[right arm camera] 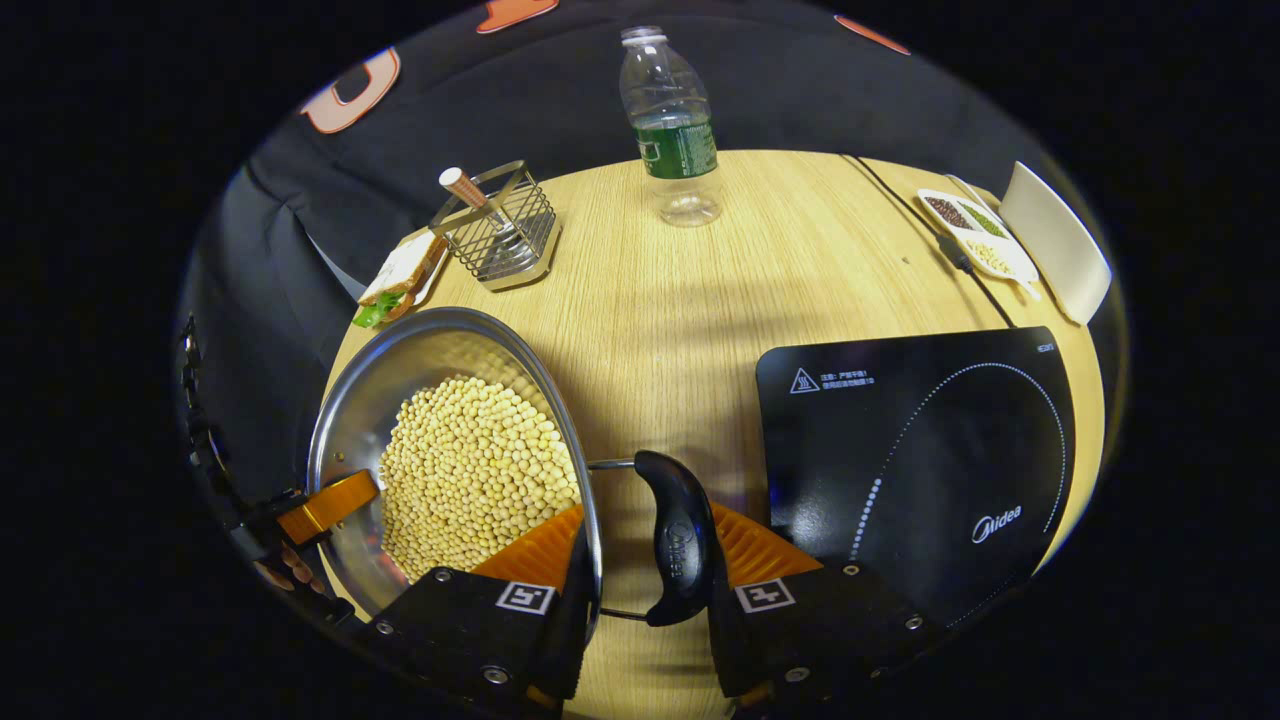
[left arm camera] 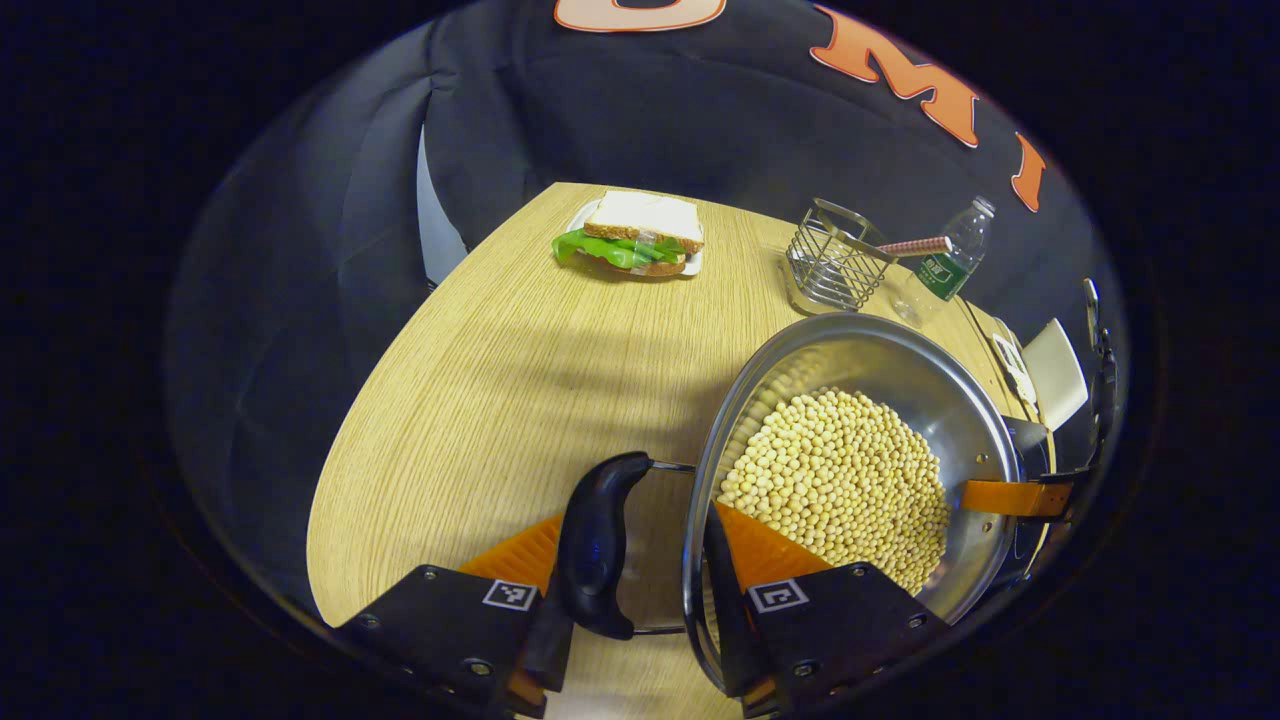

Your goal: First push the handle of the pot to place it horizontally, then grasp the pot with both hands and set it on the induction cooktop.

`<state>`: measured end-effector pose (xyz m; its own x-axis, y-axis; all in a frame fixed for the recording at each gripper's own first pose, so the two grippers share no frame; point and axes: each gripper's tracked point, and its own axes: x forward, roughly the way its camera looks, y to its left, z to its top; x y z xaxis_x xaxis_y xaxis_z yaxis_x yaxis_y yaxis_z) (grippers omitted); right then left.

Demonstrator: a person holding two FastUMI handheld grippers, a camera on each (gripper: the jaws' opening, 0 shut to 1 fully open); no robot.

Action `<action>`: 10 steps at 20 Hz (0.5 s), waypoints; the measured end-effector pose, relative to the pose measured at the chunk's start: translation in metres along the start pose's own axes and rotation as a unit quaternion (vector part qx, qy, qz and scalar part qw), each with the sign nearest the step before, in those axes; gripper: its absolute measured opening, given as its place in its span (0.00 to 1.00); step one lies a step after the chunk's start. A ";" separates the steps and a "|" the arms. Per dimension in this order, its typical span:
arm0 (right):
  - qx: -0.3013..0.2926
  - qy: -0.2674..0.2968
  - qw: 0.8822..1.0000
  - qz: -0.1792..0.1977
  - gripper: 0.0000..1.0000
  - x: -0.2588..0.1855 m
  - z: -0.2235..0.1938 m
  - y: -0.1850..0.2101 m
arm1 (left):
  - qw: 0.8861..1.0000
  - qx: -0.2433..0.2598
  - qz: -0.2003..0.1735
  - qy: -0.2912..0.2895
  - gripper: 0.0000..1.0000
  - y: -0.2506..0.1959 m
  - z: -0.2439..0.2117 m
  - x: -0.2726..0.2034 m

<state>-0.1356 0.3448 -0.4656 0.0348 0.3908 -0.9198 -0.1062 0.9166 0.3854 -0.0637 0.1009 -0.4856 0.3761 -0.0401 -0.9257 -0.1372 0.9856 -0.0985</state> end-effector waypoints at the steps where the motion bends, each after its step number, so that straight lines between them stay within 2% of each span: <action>1: 0.005 -0.001 1.000 0.000 0.51 0.000 0.001 0.002 | 1.000 -0.001 0.002 0.001 0.61 -0.002 0.001 0.003; 3: 0.007 -0.004 1.000 0.003 0.51 0.000 0.002 0.002 | 1.000 0.000 0.005 -0.010 0.58 -0.001 0.008 0.005; 5: 0.010 -0.018 1.000 0.006 0.51 -0.003 0.007 0.000 | 1.000 0.013 0.004 -0.027 0.60 0.004 0.012 -0.001; 6: 0.014 -0.022 1.000 0.008 0.46 -0.004 0.008 -0.002 | 0.999 0.020 0.003 -0.034 0.60 0.005 0.014 -0.003; 10: 0.022 -0.036 0.999 0.012 0.50 -0.011 0.015 -0.007 | 0.998 0.035 0.002 -0.051 0.60 0.005 0.018 -0.003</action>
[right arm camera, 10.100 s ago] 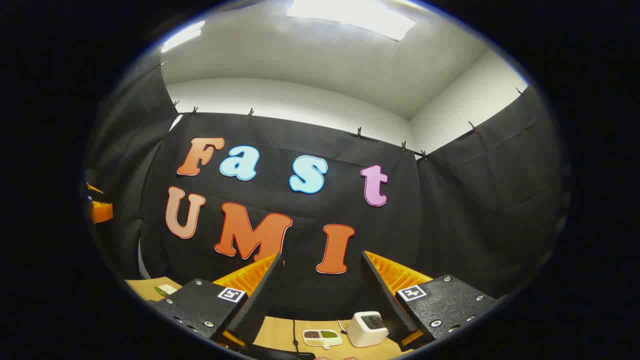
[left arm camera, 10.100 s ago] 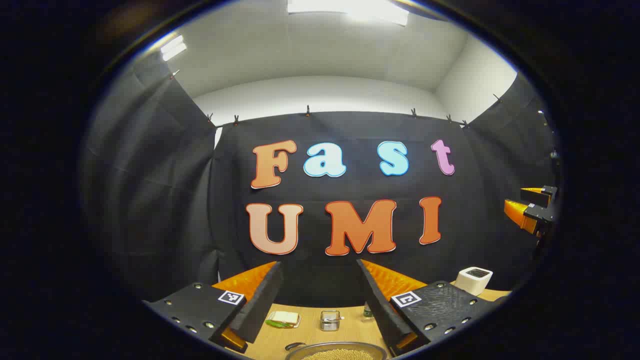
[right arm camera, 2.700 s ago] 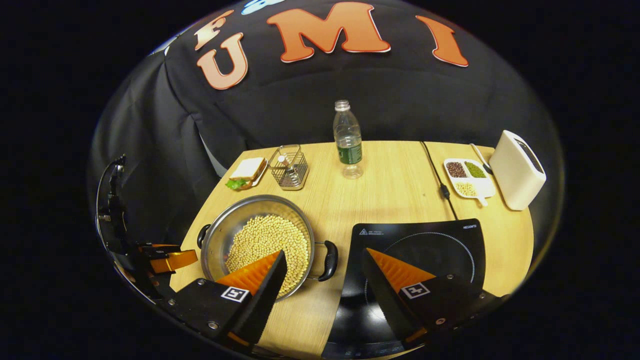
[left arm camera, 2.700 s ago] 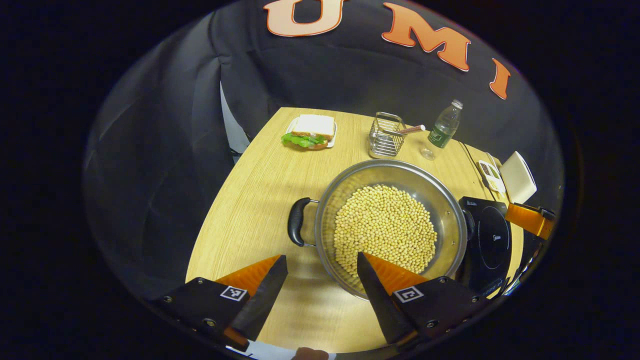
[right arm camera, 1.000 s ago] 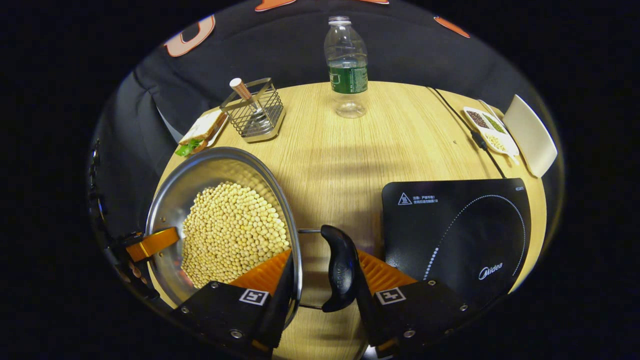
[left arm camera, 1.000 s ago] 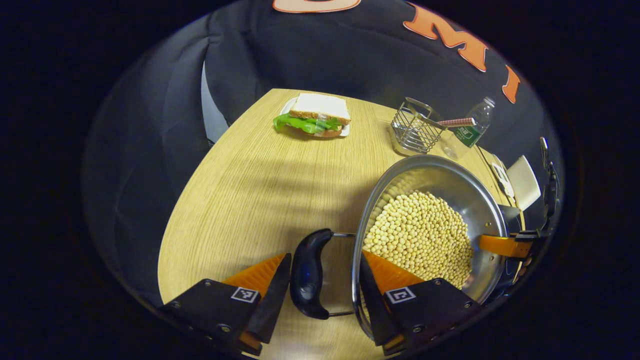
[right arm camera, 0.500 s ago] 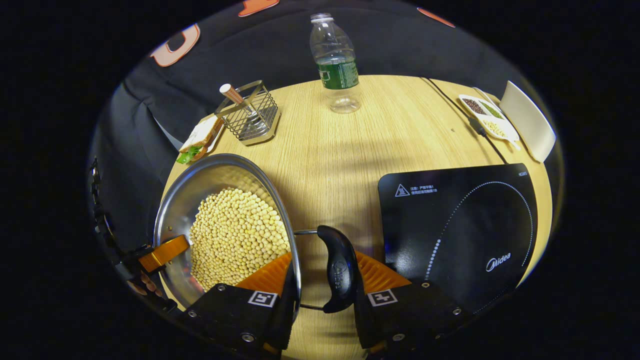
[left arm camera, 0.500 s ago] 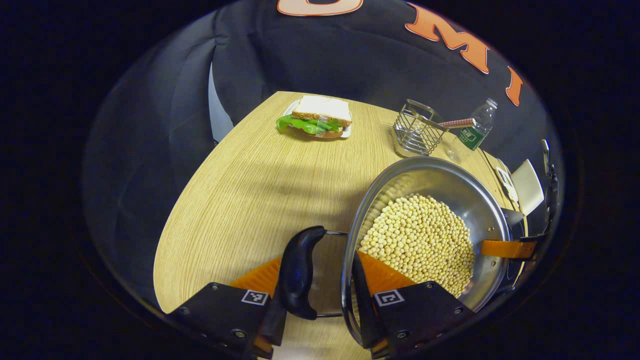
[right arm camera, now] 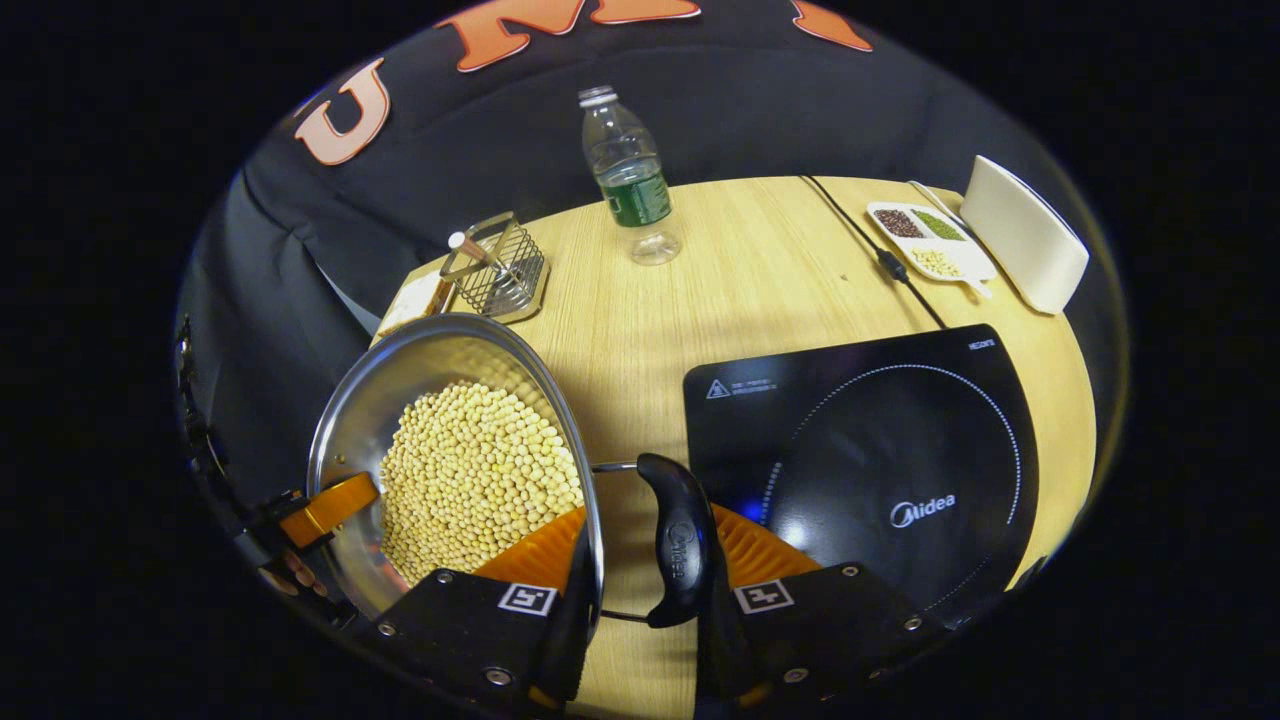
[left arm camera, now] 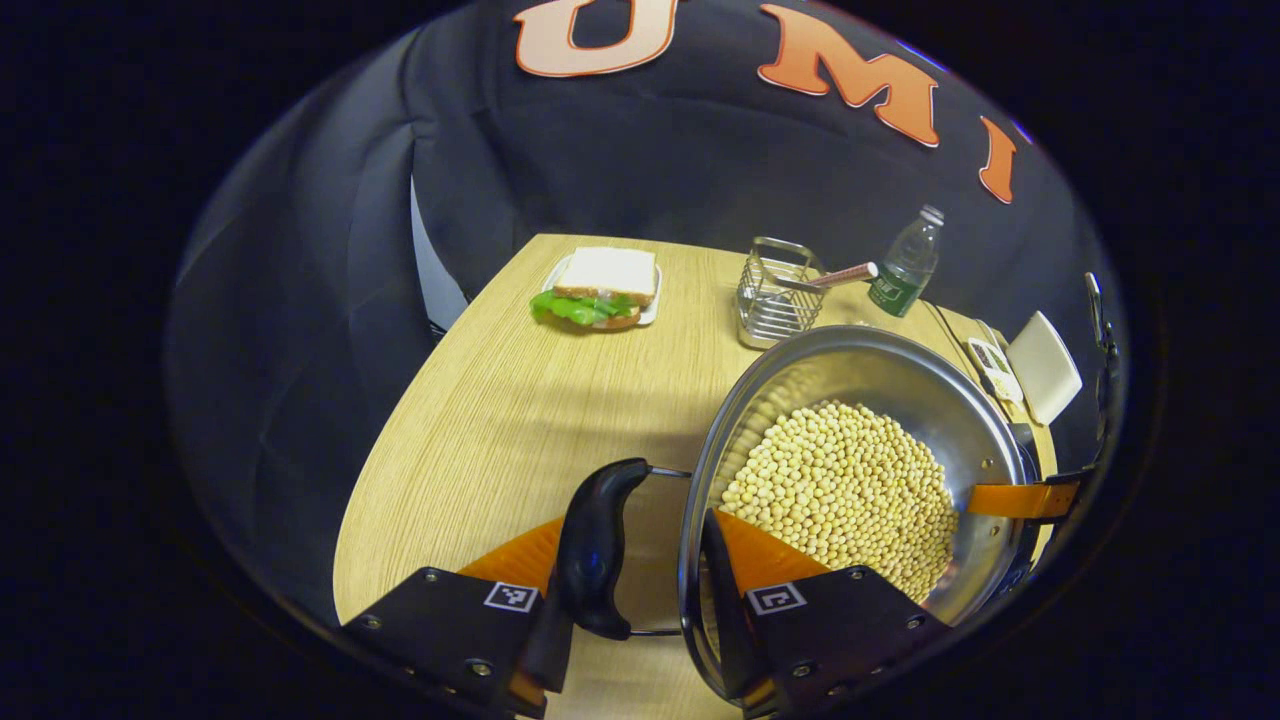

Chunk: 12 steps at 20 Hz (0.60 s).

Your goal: First push the handle of the pot to place it horizontally, then grasp the pot with both hands and set it on the induction cooktop.

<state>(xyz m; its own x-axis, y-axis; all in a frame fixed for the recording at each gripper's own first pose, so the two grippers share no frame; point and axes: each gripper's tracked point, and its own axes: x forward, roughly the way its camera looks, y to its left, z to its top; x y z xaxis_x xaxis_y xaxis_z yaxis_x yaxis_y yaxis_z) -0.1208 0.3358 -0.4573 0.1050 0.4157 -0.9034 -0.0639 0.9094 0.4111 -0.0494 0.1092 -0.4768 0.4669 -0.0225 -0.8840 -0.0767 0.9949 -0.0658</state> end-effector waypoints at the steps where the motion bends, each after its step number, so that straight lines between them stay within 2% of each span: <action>1: 0.000 -0.005 1.000 0.001 0.50 -0.003 0.001 -0.002 | 1.000 0.002 0.000 -0.003 0.60 0.001 0.000 -0.001; 4: 0.006 -0.017 1.000 0.006 0.50 -0.008 0.008 -0.008 | 1.000 0.010 0.001 -0.015 0.60 0.000 0.003 -0.001; 5: 0.008 -0.021 1.000 0.008 0.46 -0.010 0.009 -0.010 | 1.000 0.015 0.002 -0.020 0.60 0.001 0.003 0.000; 6: 0.010 -0.025 1.000 0.009 0.50 -0.011 0.011 -0.012 | 1.000 0.018 0.001 -0.023 0.60 0.001 0.002 0.001; 12: 0.024 -0.041 0.999 0.006 0.50 -0.021 0.018 -0.032 | 0.999 0.031 -0.010 -0.027 0.58 0.003 0.008 -0.001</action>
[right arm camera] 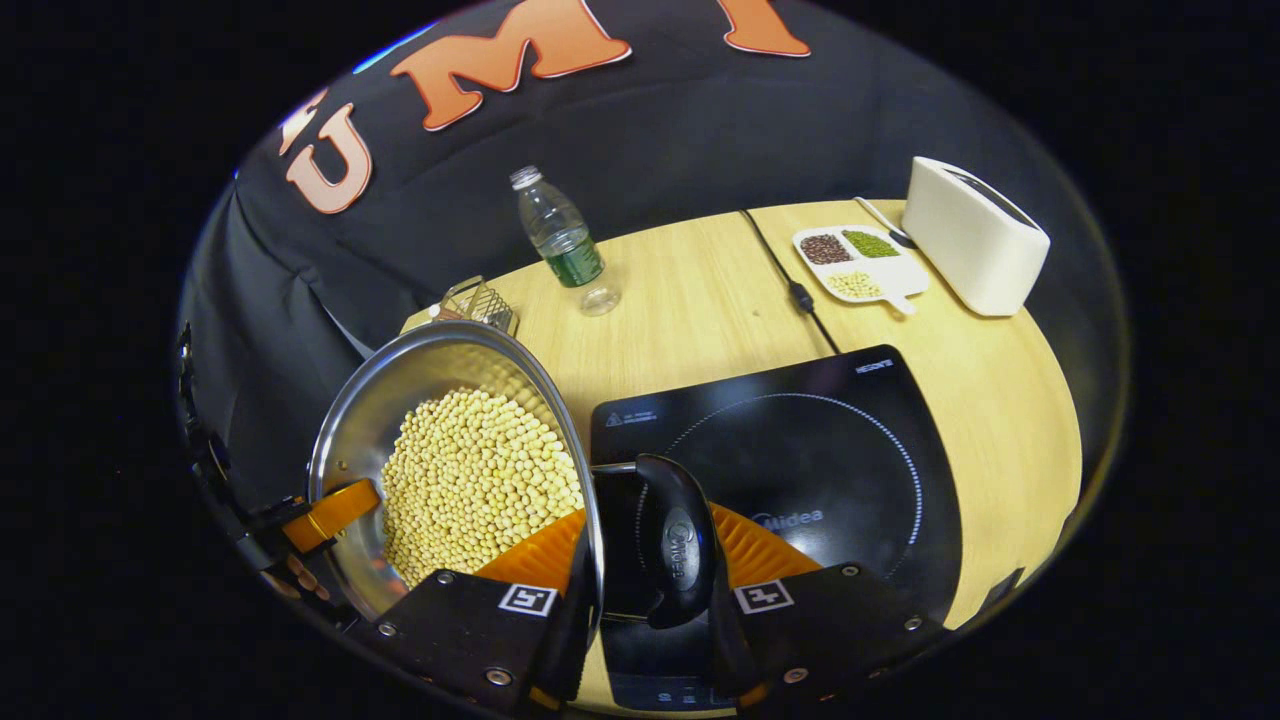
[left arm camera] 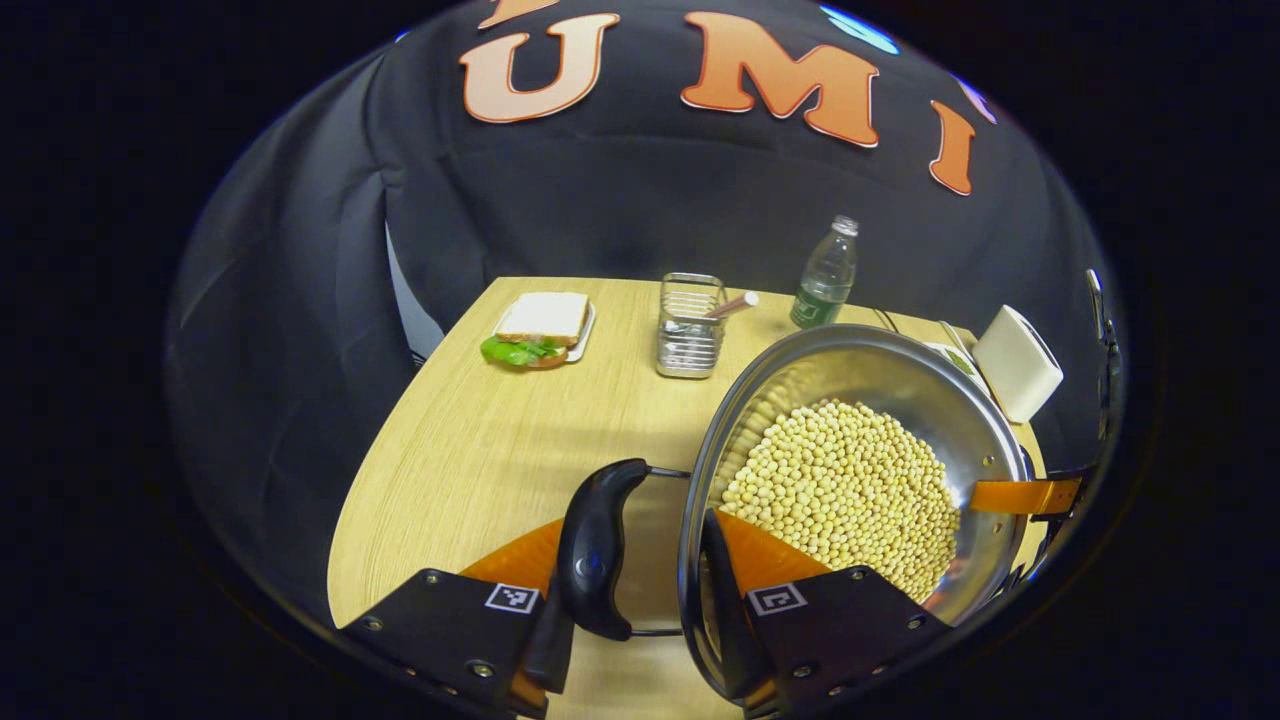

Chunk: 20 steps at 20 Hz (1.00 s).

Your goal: First push the handle of the pot to place it horizontally, then grasp the pot with both hands and set it on the induction cooktop.

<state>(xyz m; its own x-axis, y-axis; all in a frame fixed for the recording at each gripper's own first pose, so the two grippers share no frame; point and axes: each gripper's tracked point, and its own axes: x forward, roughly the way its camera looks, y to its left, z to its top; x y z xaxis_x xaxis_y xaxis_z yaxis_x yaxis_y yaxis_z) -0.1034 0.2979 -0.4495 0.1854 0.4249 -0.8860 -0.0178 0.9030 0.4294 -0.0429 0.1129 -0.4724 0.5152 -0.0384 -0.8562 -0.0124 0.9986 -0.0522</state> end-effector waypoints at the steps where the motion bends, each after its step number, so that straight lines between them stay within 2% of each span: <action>1: 0.003 -0.001 1.000 -0.002 0.50 -0.002 0.001 -0.004 | 1.000 0.006 -0.003 0.000 0.58 0.000 0.000 0.000; 5: 0.012 -0.005 1.000 -0.008 0.50 -0.005 0.007 -0.018 | 1.000 0.024 -0.014 -0.009 0.60 0.001 0.004 0.001; 10: 0.006 -0.022 0.999 -0.025 0.50 -0.010 0.016 -0.036 | 0.999 0.016 -0.030 -0.009 0.60 -0.001 0.000 0.008; 11: 0.007 -0.025 0.999 -0.027 0.46 -0.014 0.017 -0.037 | 0.999 0.018 -0.032 -0.010 0.60 -0.003 -0.002 0.010; 13: 0.011 -0.028 0.999 -0.030 0.46 -0.017 0.019 -0.037 | 0.999 0.022 -0.035 -0.014 0.60 -0.001 -0.001 0.010; 14: 0.012 -0.031 0.999 -0.031 0.50 -0.017 0.019 -0.037 | 0.999 0.023 -0.037 -0.015 0.60 0.000 0.000 0.009; 16: 0.016 -0.033 0.999 -0.032 0.50 -0.016 0.021 -0.039 | 0.999 0.022 -0.041 -0.015 0.60 -0.002 -0.001 0.010; 17: 0.020 -0.034 0.999 -0.034 0.46 -0.015 0.021 -0.040 | 0.999 0.025 -0.044 -0.015 0.60 -0.001 -0.001 0.011; 18: 0.019 -0.035 0.999 -0.037 0.50 -0.015 0.020 -0.039 | 0.998 0.028 -0.046 -0.014 0.60 -0.001 -0.001 0.012; 19: 0.020 -0.034 0.998 -0.040 0.46 -0.018 0.021 -0.040 | 0.998 0.031 -0.048 -0.013 0.60 -0.001 0.000 0.010; 20: 0.021 -0.034 0.998 -0.042 0.46 -0.019 0.022 -0.040 | 0.998 0.033 -0.050 -0.013 0.60 0.001 0.003 0.011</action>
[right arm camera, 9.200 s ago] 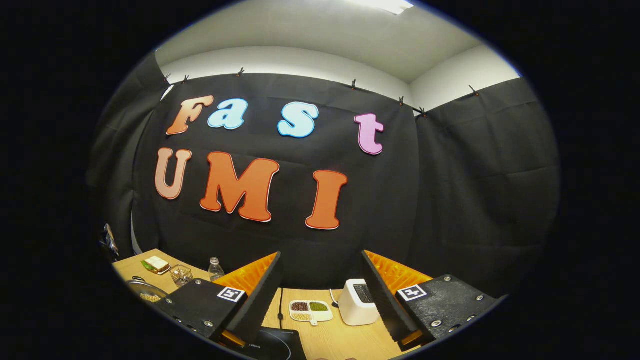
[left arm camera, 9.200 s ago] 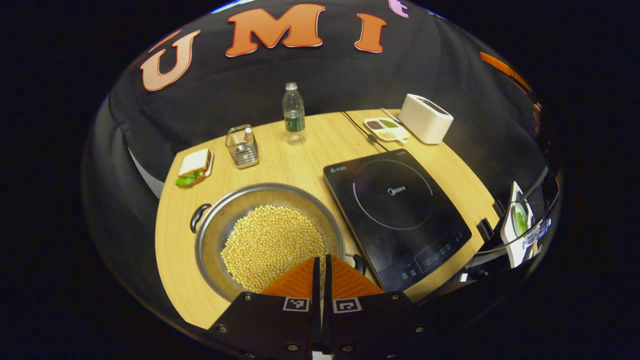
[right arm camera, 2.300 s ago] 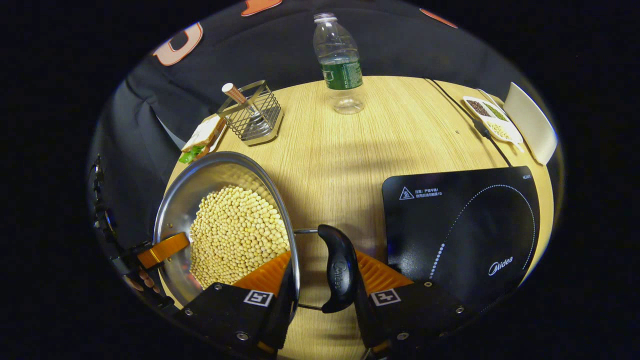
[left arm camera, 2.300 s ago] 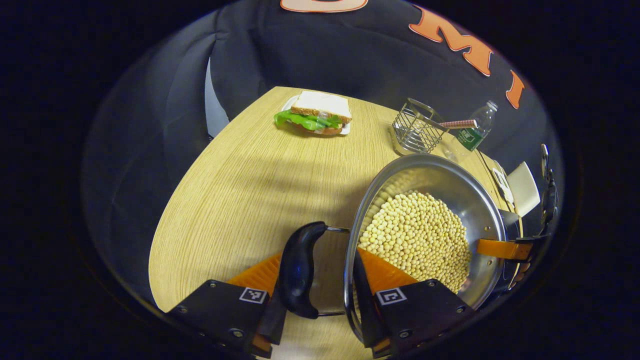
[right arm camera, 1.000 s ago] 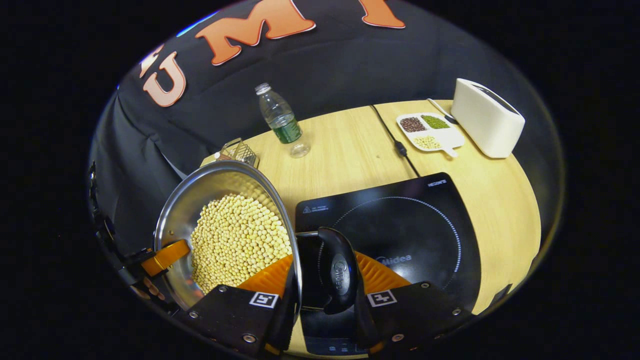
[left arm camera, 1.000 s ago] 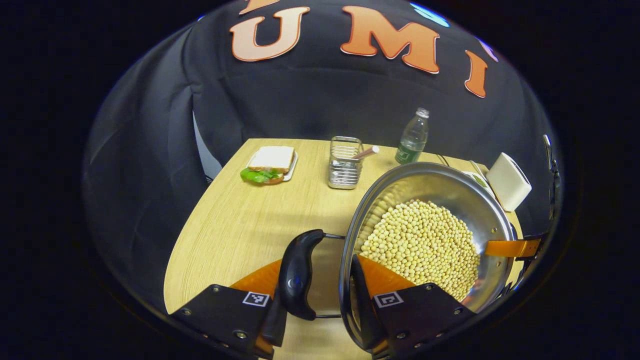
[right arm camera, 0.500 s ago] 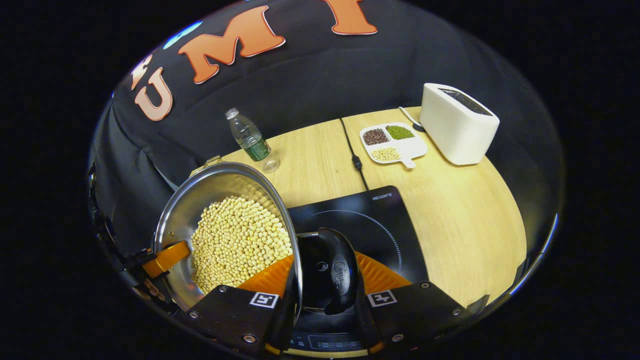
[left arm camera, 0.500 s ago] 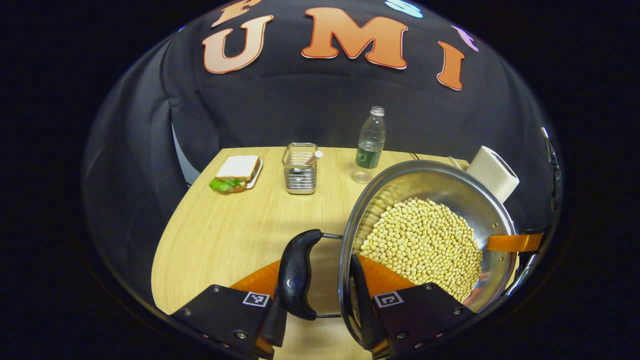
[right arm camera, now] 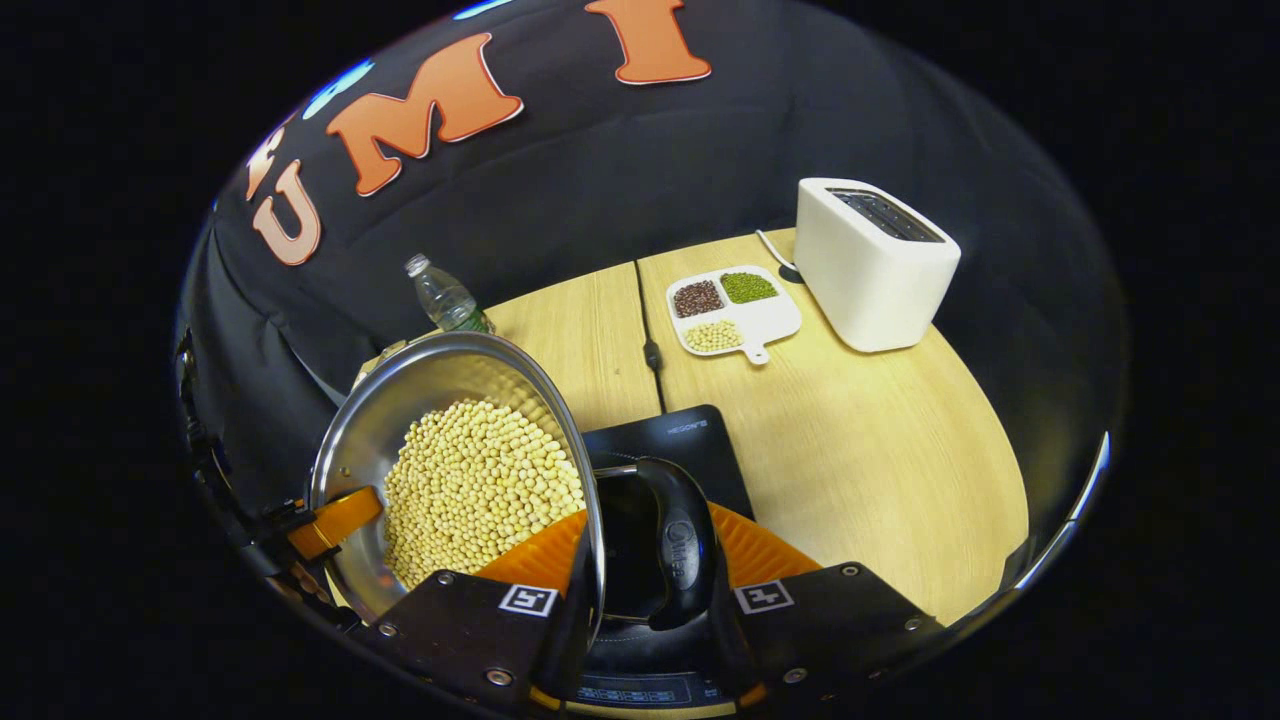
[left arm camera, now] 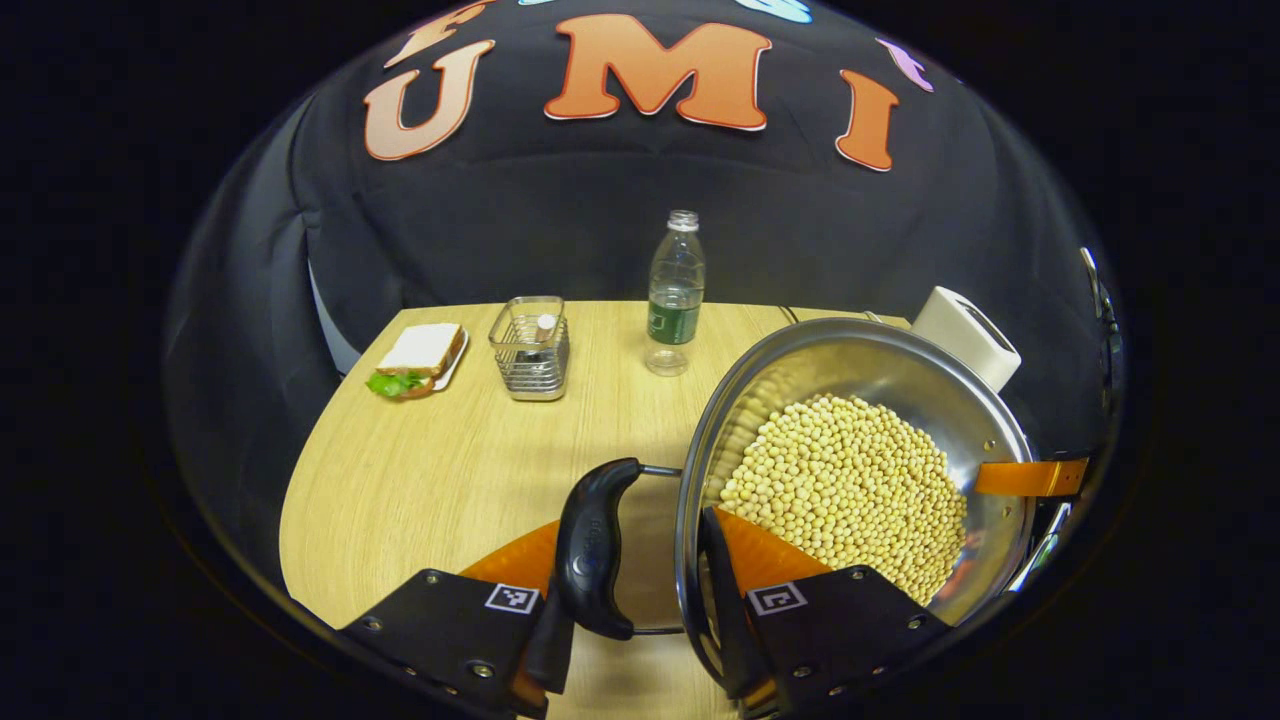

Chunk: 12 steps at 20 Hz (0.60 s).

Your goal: First push the handle of the pot to place it horizontally, then grasp the pot with both hands and set it on the induction cooktop.

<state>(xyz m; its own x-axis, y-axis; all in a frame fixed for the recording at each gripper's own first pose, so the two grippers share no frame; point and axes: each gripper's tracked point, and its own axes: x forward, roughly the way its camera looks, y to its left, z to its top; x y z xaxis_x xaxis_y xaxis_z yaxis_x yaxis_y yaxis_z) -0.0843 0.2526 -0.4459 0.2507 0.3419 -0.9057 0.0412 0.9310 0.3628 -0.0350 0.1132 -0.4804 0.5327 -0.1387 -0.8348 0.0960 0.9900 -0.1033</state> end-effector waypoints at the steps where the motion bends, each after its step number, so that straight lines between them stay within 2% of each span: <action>1: 0.003 0.001 1.000 -0.002 0.50 0.000 -0.002 0.000 | 1.000 0.001 -0.002 0.001 0.60 0.000 0.000 -0.001; 3: 0.006 0.006 1.000 -0.005 0.46 0.000 -0.003 -0.001 | 1.000 0.004 -0.005 0.005 0.60 0.001 0.000 0.000; 4: 0.007 0.010 1.000 -0.007 0.50 0.000 -0.004 0.000 | 1.000 0.006 -0.007 0.008 0.60 0.000 -0.001 0.000; 5: 0.008 0.013 1.000 -0.009 0.46 0.000 -0.004 0.000 | 1.000 0.009 -0.009 0.014 0.60 -0.002 -0.003 0.002; 6: 0.009 0.018 1.000 -0.011 0.50 -0.001 -0.004 0.001 | 1.000 0.012 -0.010 0.019 0.60 -0.002 -0.004 0.003; 7: 0.010 0.022 1.000 -0.013 0.50 -0.002 -0.005 0.001 | 1.000 0.012 -0.012 0.023 0.63 -0.003 -0.003 0.005; 12: 0.013 0.035 0.999 -0.020 0.50 -0.003 -0.005 0.002 | 0.999 0.016 -0.017 0.039 0.60 -0.001 0.002 0.004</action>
<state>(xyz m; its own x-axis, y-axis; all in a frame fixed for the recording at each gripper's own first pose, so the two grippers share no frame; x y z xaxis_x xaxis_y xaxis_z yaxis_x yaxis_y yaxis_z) -0.0894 0.2538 -0.4440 0.1805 0.3128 -0.9325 0.0744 0.9410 0.3301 -0.0317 0.1117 -0.4826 0.4613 -0.1686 -0.8711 0.1400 0.9833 -0.1162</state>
